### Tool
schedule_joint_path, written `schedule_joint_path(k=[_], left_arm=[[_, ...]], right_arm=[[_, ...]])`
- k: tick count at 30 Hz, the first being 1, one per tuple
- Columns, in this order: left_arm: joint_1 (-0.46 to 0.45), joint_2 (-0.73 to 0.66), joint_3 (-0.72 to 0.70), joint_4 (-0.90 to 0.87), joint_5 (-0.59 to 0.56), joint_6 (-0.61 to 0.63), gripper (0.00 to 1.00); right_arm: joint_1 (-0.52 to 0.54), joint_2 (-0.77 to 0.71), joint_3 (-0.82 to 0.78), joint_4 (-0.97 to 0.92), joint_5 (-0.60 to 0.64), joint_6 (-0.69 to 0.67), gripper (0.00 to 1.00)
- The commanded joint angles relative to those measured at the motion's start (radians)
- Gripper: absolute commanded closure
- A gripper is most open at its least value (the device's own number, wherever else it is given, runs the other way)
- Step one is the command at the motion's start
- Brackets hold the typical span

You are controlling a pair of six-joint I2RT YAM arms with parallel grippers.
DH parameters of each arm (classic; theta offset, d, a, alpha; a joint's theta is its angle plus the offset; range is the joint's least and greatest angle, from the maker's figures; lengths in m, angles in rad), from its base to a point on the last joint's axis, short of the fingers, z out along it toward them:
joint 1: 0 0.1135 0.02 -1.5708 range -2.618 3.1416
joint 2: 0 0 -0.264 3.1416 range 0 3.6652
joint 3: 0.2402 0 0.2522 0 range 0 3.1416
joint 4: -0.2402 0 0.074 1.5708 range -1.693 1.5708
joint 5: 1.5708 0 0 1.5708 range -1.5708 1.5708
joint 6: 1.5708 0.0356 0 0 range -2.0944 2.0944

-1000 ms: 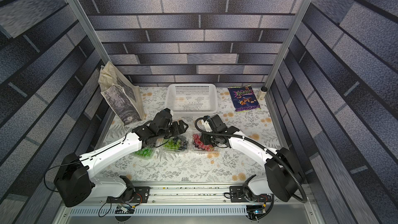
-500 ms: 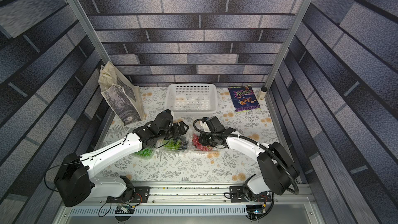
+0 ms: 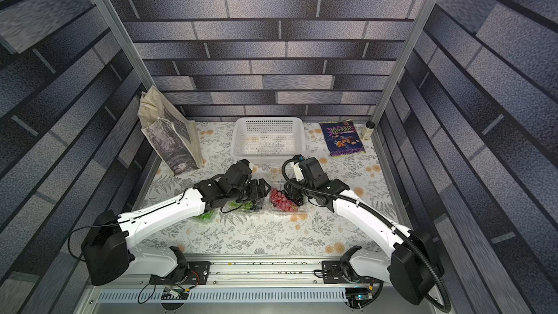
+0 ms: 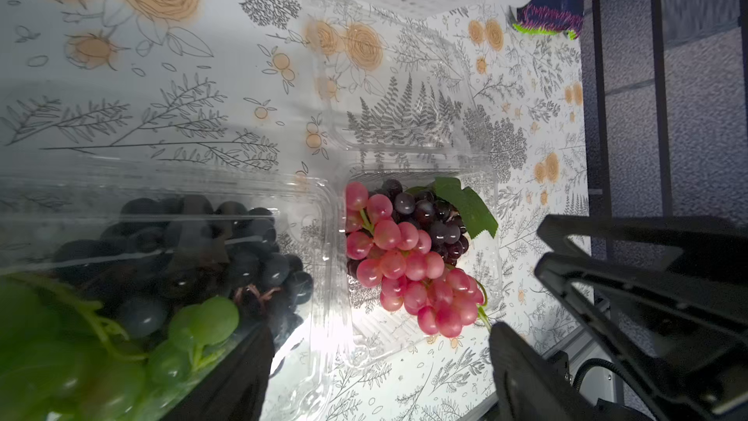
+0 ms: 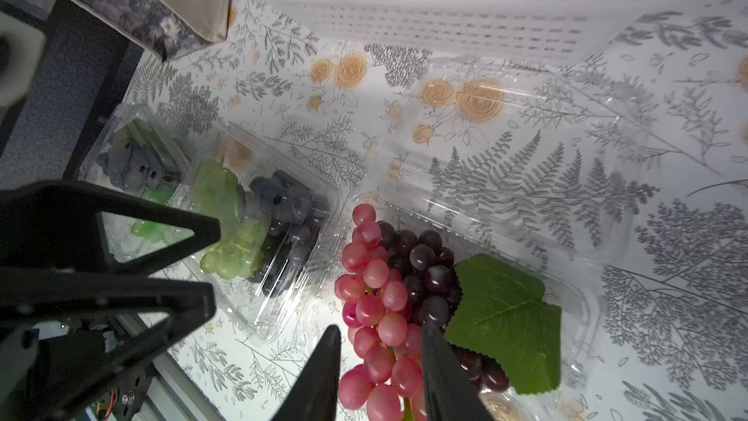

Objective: Pack grapes into containers
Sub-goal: Place the grape into the packing box, then close the packing box at the center of the board.

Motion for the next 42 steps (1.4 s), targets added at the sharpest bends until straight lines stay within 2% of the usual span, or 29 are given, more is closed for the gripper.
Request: schedule_joint_path(k=[1,5,16,42], left_arm=[[-0.03,0.064,0.052,0.006,0.008,-0.001,0.2],[-0.062,0.132,0.096,0.021,0.017,-0.006,0.29],[-0.055,0.21,0.114,0.006,-0.001,-0.056,0.29],[0.033,0.156,0.031,-0.051,-0.038,-0.07,0.28]], right_arm=[[-0.02,-0.023,0.0,-0.075,0.035,-0.012,0.68],[-0.038,-0.046,-0.035,-0.068,0.041,0.003,0.69],[-0.096,-0.069,-0.084,-0.048,0.013,0.01,0.71],[-0.146,-0.066,-0.093,-0.04,-0.016,-0.004,0.7]])
